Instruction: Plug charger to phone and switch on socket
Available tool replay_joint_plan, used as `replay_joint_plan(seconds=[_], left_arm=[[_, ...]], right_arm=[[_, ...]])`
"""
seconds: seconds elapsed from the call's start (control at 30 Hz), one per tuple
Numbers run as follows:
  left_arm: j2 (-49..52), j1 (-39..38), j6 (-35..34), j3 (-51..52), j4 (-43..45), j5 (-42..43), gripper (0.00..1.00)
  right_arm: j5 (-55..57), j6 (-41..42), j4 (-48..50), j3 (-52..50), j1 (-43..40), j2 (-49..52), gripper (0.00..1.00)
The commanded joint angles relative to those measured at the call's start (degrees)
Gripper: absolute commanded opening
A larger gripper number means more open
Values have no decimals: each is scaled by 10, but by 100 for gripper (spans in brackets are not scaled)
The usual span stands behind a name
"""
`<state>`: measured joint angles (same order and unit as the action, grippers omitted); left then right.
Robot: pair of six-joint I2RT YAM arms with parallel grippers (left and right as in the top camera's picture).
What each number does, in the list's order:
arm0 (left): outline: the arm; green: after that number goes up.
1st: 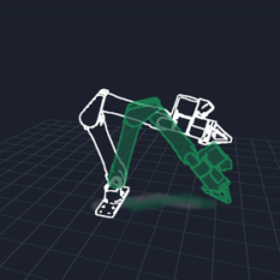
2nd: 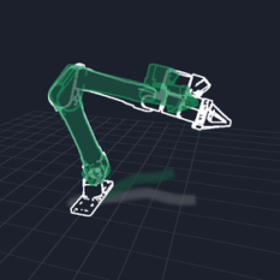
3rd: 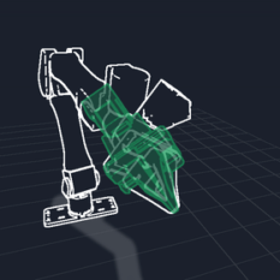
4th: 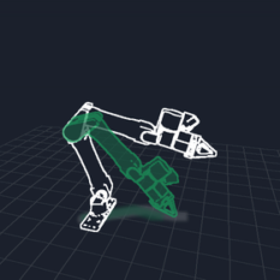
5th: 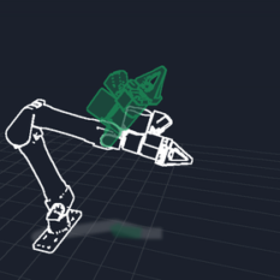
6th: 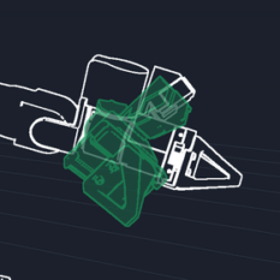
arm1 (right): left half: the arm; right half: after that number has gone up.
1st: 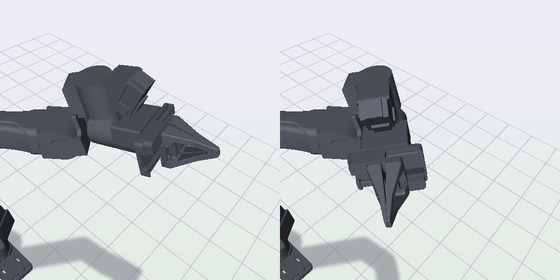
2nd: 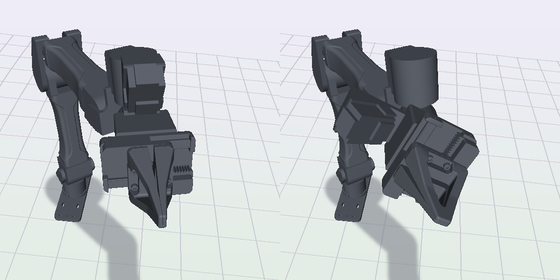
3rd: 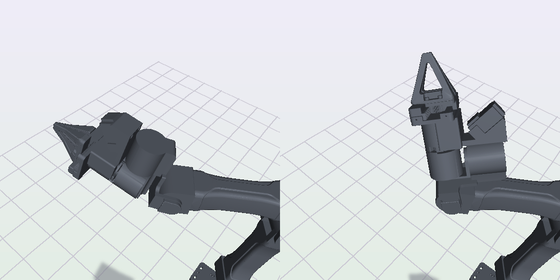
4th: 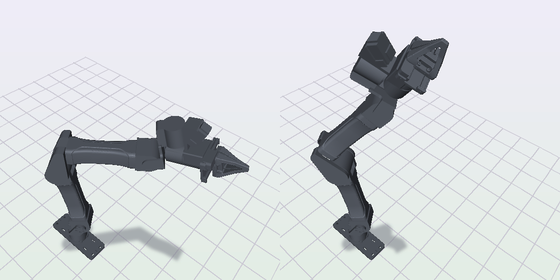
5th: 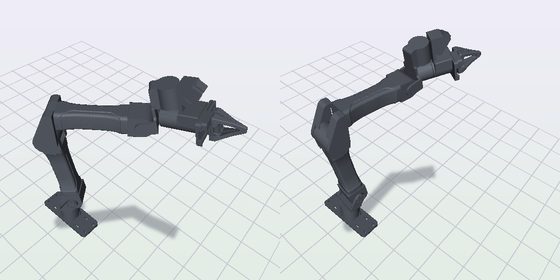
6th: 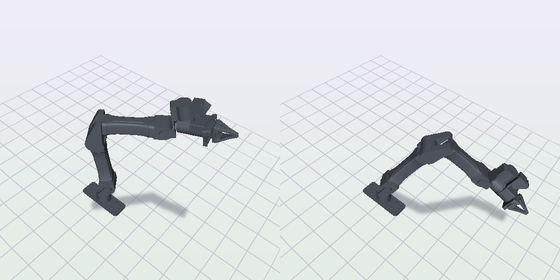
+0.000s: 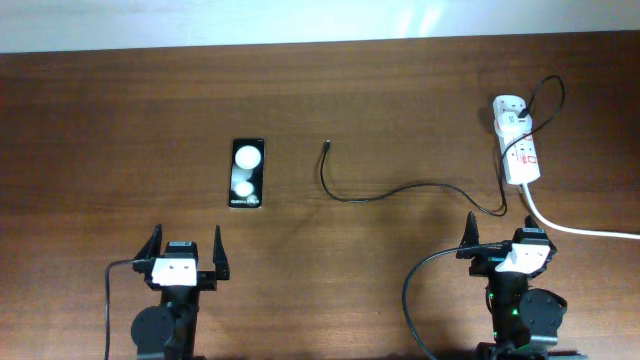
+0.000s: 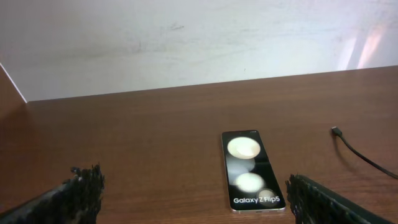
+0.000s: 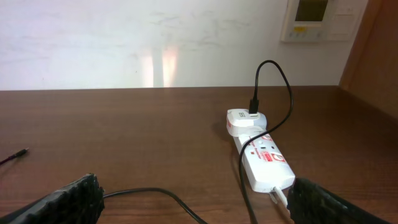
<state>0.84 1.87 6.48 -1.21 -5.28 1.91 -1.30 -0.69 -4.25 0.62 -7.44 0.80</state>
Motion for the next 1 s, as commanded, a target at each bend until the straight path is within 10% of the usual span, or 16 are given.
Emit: replay_joint_plan(seconds=[0.0,0.97], left_arm=[[-5,3,9,3,1,0,99],[33,3,10,2,27,47,99]], right_arm=[[5,-4,-3,-3,4,-4,99],[5,-4,-3,-3,4,-4,99]])
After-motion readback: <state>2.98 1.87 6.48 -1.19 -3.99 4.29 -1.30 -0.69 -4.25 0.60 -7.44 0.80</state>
